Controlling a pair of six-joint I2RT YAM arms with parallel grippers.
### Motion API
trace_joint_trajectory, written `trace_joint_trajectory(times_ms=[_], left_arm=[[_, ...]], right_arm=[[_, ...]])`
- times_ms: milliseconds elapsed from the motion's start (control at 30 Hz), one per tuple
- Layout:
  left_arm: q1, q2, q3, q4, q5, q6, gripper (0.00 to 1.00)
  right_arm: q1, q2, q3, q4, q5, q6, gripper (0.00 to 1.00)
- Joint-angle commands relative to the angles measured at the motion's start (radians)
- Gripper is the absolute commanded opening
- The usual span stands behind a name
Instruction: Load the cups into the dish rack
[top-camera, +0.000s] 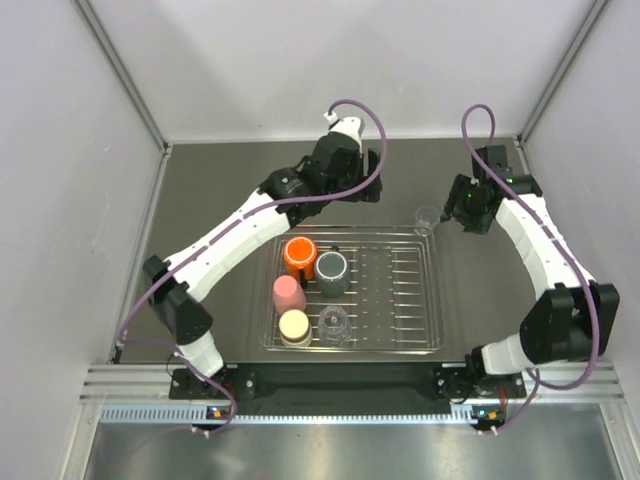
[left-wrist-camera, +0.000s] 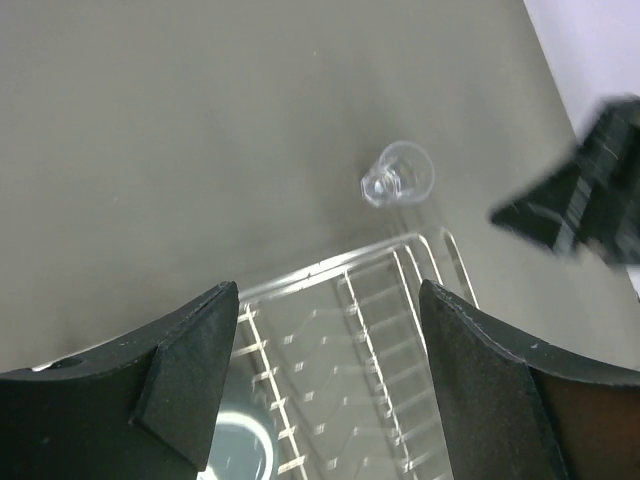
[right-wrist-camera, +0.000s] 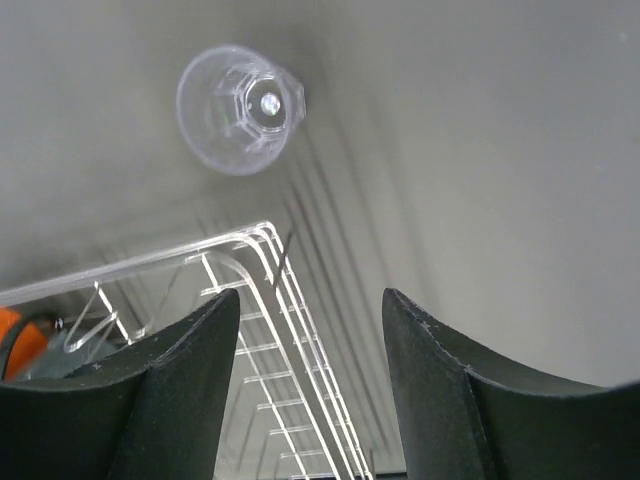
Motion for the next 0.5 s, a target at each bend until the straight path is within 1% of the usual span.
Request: trace_joint_trajectory(times_ms=[0,100,133,200,467], left_arm=[[-0.005,-0.085,-0.036,-0.033,0.015,0.000,0.78],[-0.002,-0.110,-0.032,-0.068,-0.017,0.037,0.78],[0.000,-0.114,-0.035,-0.082,-0.023,0.045,0.78],[0.000,-0.134,-0.050,-0.085,-0.037,0.054,0.78],[0.017,-0.131,-0.058,-0.082,-0.020,0.057,0.78]], right_arm=[[-0.031,0.078,0.050,0.116,-0.029,0.014,0.58],[-0.032,0.149,0.074,0.147,-0.041,0.014,0.57],[-0.031,0.166,0.089,0.154,-0.075,0.014,0.57],[-0.031,0.215,0.108,0.168,-0.093,0.015,0.56],[-0.032,0.375,0.221,0.148,-0.109,0.020,0.52]])
